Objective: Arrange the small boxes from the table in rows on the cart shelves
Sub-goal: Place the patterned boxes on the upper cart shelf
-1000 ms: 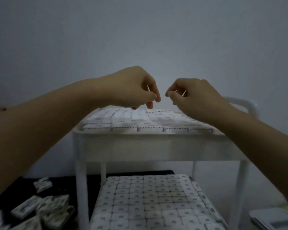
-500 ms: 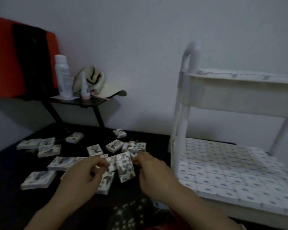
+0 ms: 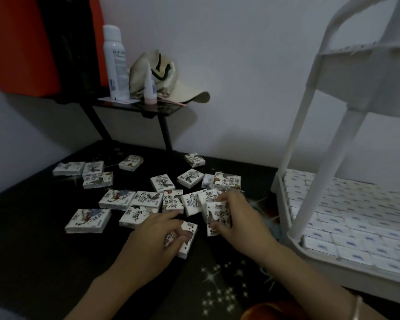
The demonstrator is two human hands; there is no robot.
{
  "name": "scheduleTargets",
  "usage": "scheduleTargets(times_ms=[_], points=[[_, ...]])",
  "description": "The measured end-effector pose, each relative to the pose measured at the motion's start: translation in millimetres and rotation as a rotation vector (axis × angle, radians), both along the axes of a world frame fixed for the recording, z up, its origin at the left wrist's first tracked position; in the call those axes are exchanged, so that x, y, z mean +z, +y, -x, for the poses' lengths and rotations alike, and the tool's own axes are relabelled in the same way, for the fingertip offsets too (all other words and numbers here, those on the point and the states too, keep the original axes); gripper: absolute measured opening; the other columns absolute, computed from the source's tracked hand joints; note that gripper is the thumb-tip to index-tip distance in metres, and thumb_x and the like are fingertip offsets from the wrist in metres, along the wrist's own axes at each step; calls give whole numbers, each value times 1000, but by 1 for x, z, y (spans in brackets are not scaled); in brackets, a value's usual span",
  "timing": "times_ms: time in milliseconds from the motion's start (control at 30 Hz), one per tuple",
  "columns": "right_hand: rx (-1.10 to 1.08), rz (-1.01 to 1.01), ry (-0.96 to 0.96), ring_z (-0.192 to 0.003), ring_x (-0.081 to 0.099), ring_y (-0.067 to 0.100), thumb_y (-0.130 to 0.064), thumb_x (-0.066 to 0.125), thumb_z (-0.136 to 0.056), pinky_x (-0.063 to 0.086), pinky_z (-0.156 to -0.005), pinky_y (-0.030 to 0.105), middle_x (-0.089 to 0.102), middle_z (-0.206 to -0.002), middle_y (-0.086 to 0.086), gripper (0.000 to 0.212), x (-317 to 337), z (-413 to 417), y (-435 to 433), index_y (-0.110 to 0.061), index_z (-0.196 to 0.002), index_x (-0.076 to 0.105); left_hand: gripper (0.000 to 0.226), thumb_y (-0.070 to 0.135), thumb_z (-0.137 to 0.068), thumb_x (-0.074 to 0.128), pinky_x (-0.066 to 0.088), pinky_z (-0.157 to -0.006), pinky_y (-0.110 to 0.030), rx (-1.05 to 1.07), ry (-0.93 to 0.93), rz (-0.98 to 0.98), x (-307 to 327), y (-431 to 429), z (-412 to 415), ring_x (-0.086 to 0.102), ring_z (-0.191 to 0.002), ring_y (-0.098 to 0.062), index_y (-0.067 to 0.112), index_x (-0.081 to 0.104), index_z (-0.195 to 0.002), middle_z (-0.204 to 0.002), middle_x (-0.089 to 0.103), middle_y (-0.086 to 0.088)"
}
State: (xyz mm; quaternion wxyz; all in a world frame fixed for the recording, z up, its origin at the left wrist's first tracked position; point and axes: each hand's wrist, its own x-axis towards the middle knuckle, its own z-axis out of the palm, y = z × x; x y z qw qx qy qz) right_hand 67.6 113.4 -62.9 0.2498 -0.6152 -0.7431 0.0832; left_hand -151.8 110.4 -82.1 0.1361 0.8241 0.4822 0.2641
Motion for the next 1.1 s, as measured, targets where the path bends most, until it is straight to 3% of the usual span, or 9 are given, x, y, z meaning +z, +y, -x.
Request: scheduleTargets(times_ms=[133, 233, 333, 400, 567, 733, 833, 1000, 1100], points=[[-5, 59, 104, -94, 60, 3, -37, 75, -80, 43, -67, 14, 53, -114, -17, 46, 4, -7, -4, -33, -111, 41, 20, 38, -84, 70, 45, -90, -22, -35, -78, 140, 5, -1, 3, 49, -110, 11, 39, 58, -100, -116, 55, 29], [18, 136, 221, -104, 55, -2, -42, 73, -81, 41, -78, 13, 52, -122, -19, 49, 4, -13, -7, -36, -122, 47, 53, 43, -82, 70, 42, -79, -14, 14, -52, 203, 9, 0, 2, 49, -98, 9, 43, 44, -128, -110, 48, 29], [44, 95, 157, -74, 49, -10, -40, 64, -89, 34, -63, 7, 48, -94, -22, 37, 3, -17, -11, -36, -125, 54, 67, 45, -83, 69, 41, -81, -15, 50, 10, 219, 12, 0, 1, 48, -102, 5, 38, 37, -142, -121, 51, 21], [39, 86, 165, -68, 49, -6, -34, 61, -93, 35, -60, 9, 44, -87, -19, 31, 3, -19, -14, -38, -123, 56, 68, 45, -82, 71, 42, -80, -15, 55, -3, 217, 13, -3, -1, 49, -100, 4, 35, 39, -141, -117, 49, 22], [55, 49, 168, -74, 51, -2, -32, 66, -88, 41, -72, 15, 51, -103, -22, 31, 8, -28, -27, -46, -115, 59, 65, 37, -75, 80, 49, -74, -18, 39, -170, 168, 13, -17, -8, 50, -96, 7, 41, 46, -130, -113, 45, 28], [72, 41, 121, -74, 52, 2, -38, 65, -88, 49, -70, 22, 56, -97, -17, 28, 15, -36, -47, -51, -112, 59, 19, 42, -74, 78, 49, -72, -14, 18, -230, 120, 10, -32, -14, 57, -100, 4, 41, 63, -86, -124, 47, 32], [77, 11, 118, -76, 53, -1, -38, 63, -89, 44, -68, 16, 56, -98, -18, 28, 21, -43, -63, -49, -115, 60, 8, 37, -75, 79, 50, -82, -17, 37, -330, 211, 12, -39, -17, 57, -105, 2, 40, 72, -78, -125, 54, 27], [55, -102, 177, -89, 58, 0, -36, 65, -89, 51, -80, 26, 61, -102, -20, 27, 48, -59, -97, -42, -114, 66, 40, 18, -68, 83, 48, -86, -12, -158, -584, 589, 56, -68, -31, 54, -114, 9, 36, 73, -102, -133, 50, 30], [42, -190, 258, -84, 63, 2, -30, 68, -87, 54, -75, 30, 65, -101, -22, 23, 76, -77, -120, -43, -106, 69, 52, -8, -74, 75, 52, -92, -24, -213, -609, 574, 90, -82, -48, 56, -115, 6, 33, 73, -105, -132, 54, 26]])
